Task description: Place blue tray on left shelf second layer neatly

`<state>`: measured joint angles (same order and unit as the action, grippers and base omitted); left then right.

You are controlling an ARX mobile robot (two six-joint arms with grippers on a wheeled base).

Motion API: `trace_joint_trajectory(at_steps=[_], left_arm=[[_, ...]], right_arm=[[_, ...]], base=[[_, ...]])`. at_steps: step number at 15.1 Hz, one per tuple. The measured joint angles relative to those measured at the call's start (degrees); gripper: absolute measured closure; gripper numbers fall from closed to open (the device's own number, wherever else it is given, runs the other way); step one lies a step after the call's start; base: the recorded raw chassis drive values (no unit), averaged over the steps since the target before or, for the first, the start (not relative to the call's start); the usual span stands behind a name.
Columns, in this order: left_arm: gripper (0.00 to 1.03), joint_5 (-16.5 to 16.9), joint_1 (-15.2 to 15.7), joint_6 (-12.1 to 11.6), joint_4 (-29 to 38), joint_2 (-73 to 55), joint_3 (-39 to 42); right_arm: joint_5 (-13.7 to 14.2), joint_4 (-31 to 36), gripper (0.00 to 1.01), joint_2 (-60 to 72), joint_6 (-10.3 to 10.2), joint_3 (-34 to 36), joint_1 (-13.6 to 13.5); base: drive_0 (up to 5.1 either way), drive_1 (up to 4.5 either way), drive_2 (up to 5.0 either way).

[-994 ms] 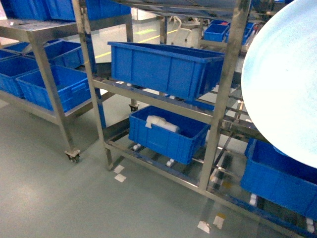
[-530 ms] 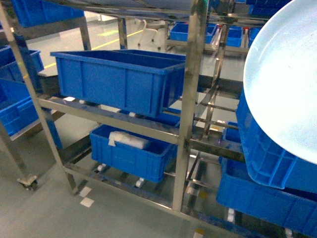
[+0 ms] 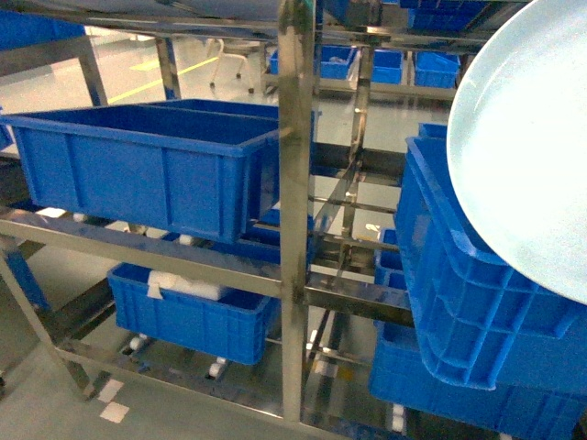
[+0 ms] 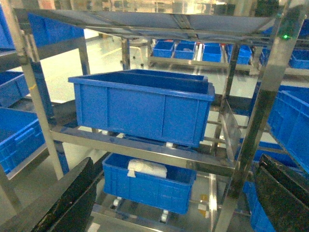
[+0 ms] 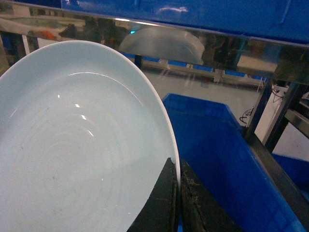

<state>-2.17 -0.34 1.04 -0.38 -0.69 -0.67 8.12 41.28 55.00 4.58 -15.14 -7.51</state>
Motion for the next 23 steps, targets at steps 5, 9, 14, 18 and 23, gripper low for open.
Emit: trace_joint_trajectory(at_steps=[5, 9, 14, 18, 23], left_arm=[[0.05, 0.0, 0.0, 0.0, -0.2, 0.0, 0.0], [0.05, 0.0, 0.0, 0.0, -0.1, 0.0, 0.0], [0.05, 0.1, 0.0, 0.0, 0.0, 0.0, 0.0], [0.05, 0.0, 0.0, 0.0, -0.2, 0.0, 0.0], [0.05, 0.0, -0.1, 0.0, -0.1, 0.0, 0.0]], right_arm=[[0.0, -0.1, 0.99, 0.0, 0.0, 0.0, 0.0], [0.0, 0.2, 0.99, -0.4, 0.0, 0.0, 0.0], [0.0, -0.1, 0.99, -0.1, 0.0, 0.0, 0.0], [0.0, -0.1, 0.99, -0.1, 0.0, 0.0, 0.0], [0.0, -0.1, 0.99, -0.1, 0.0, 0.0, 0.0]], base=[[1.8, -2.57, -4.3], [-1.6, 2.63, -5.8], [-1.6, 2.66, -5.8], [0.0, 0.0, 0.0], [0.9, 0.94, 0.9]])
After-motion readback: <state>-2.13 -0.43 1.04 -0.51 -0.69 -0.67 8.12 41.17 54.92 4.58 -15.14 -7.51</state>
